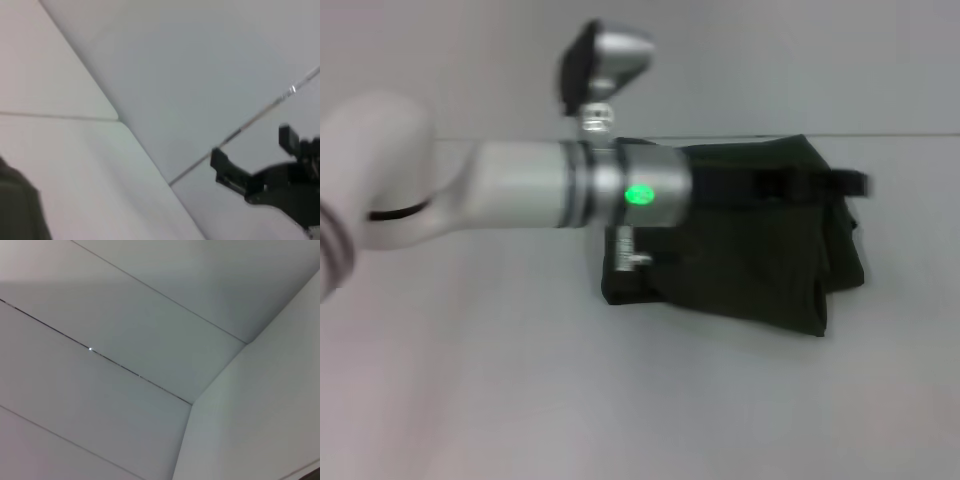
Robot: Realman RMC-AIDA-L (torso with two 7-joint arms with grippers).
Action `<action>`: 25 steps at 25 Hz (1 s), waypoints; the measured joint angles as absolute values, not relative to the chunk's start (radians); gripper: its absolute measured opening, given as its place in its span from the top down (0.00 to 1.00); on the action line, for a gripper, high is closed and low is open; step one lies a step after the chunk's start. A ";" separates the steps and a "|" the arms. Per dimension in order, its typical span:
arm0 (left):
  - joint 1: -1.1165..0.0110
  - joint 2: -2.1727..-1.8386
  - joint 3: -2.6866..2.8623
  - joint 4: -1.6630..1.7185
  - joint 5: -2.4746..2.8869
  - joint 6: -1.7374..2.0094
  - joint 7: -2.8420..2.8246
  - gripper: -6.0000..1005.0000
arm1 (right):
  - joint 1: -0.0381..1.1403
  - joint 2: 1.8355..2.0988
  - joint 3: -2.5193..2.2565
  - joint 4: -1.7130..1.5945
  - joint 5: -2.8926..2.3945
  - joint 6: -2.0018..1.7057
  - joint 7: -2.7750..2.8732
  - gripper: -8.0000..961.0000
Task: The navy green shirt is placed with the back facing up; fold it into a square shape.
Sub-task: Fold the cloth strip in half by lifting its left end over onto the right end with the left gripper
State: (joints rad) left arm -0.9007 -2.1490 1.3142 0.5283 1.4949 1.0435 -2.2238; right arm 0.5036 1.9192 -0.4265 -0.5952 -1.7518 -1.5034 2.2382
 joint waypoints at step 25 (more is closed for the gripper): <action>-0.610 -1.961 1.035 0.585 1.782 1.440 -2.337 0.07 | 0.722 1.810 -0.579 -0.607 -2.298 -1.502 2.534 0.06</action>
